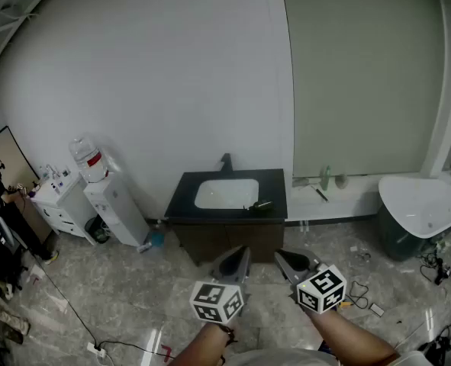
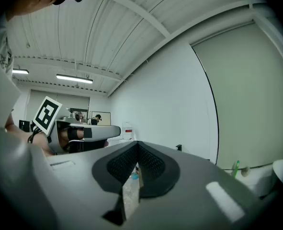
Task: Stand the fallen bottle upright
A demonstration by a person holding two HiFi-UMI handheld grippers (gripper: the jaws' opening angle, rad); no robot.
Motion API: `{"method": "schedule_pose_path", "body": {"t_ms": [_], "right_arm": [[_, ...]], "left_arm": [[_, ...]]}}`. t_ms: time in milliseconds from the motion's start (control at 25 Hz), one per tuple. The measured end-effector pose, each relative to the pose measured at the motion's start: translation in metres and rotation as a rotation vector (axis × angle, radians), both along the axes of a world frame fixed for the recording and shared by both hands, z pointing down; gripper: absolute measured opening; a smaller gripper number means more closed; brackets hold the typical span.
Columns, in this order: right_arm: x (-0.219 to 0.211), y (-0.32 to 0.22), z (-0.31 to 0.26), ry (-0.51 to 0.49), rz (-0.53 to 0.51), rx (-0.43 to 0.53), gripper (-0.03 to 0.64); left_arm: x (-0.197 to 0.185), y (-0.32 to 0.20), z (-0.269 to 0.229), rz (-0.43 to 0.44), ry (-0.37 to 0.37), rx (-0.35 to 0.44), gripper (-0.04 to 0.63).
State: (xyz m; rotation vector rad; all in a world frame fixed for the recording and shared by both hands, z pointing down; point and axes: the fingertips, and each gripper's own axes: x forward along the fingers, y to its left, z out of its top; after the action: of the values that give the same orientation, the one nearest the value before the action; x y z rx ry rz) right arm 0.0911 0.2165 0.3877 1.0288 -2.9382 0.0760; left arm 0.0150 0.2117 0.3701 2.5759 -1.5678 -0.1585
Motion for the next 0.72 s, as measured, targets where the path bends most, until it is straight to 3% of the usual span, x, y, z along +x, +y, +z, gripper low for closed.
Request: {"method": "schedule_pose_path", "body": {"t_ms": [720], "right_arm": [[-0.027,-0.020,0.013,0.005,-0.003,-0.025,0.002]], "left_arm": [[-0.026,-0.026,0.014,0.031,0.015,-0.029,0.009]]}}
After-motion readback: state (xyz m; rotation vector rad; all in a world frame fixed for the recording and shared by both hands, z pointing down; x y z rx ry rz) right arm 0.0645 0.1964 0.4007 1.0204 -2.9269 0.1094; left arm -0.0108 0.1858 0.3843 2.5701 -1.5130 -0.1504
